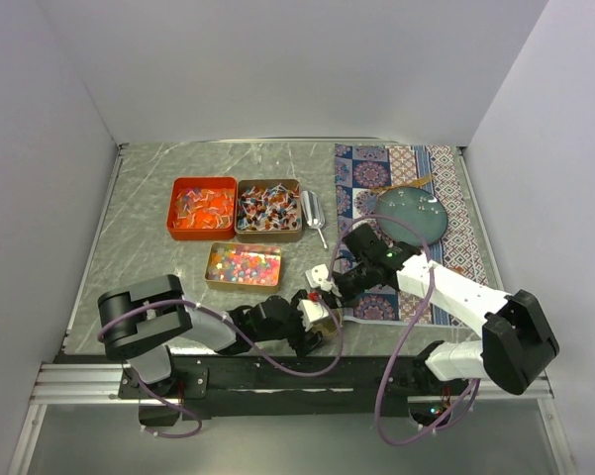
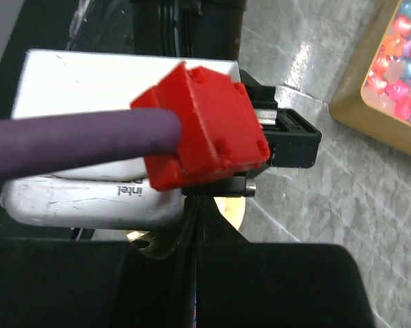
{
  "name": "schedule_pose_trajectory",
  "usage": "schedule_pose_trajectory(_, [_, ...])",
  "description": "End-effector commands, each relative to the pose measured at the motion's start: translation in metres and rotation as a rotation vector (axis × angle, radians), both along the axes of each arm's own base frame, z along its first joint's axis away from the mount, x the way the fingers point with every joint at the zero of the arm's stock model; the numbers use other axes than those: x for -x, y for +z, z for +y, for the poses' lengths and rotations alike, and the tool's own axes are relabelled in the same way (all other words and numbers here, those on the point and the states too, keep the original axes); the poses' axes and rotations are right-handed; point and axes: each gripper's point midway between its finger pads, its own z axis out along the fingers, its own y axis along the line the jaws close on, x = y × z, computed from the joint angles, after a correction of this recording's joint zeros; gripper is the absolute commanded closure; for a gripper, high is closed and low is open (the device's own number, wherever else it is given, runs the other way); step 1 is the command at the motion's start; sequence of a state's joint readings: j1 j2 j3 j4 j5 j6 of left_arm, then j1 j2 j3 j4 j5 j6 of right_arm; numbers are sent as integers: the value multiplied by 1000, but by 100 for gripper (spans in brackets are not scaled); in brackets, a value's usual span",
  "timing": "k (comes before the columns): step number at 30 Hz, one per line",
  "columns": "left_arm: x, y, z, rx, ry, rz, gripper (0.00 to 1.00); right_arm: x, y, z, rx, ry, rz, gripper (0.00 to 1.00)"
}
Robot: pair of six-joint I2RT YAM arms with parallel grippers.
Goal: Pack the candies
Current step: Screw the bottle lid onto the packing bottle.
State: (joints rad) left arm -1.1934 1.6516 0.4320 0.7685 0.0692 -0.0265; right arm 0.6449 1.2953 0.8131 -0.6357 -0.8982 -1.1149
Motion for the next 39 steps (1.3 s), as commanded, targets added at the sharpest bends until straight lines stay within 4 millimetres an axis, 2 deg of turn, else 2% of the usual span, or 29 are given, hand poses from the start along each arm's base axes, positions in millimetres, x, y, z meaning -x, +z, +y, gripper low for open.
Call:
schedule_pose_trajectory(1, [11,-50,40,-201,21,104,99,-5,-10,-7,59,8,-49,100])
schedule_pose_trajectory(9, [6,-50,42,-201,38,103,99,-2,-55,-33,287,85,-57,100])
schedule_pose_trajectory(11, [5,-51,42,-204,42,103,99,-3,-57,-32,277,83,-66,100])
schedule_pose_trajectory(12, [5,-50,41,-203,40,103,99,-2,-56,-31,272,69,-61,100])
schedule_pose_trajectory(15, [6,-52,41,-207,37,103,99,-10,-32,-26,220,9,-63,100])
schedule_pose_trajectory(16, [6,-53,42,-213,35,106,99,-16,-16,-26,183,-22,-88,100])
schedule_pose_trajectory(18, [7,-56,41,-219,29,111,99,-43,16,-31,116,-146,-126,100])
schedule_pose_trajectory(19, [7,-56,42,-220,26,113,99,-51,38,-33,67,-191,-172,78])
schedule_pose_trajectory(20, [7,-57,42,-222,27,115,99,-63,57,-34,18,-249,-189,61])
schedule_pose_trajectory(21, [8,-57,41,-220,24,116,99,-72,67,-42,-5,-296,-208,46])
schedule_pose_trajectory(22, [7,-57,40,-219,22,115,99,-71,79,-45,-34,-300,-240,30])
schedule_pose_trajectory(23, [7,-57,40,-220,25,113,99,-62,79,-48,-38,-244,-264,24])
schedule_pose_trajectory(25, [7,-56,40,-217,21,110,99,-46,73,-51,-45,-164,-288,16])
schedule_pose_trajectory(28, [7,-57,41,-222,19,111,99,-12,39,-61,-14,-7,-242,12])
schedule_pose_trajectory(30, [7,-58,41,-226,24,109,99,-3,34,-57,-57,113,-278,8])
schedule_pose_trajectory(31, [7,-58,41,-227,20,111,99,0,26,-54,-57,138,-248,0])
schedule_pose_trajectory(34, [7,-58,41,-227,19,111,99,-3,15,-43,-62,200,-228,0])
schedule_pose_trajectory(39, [10,-59,41,-233,6,114,99,-10,11,-27,-82,260,-206,0])
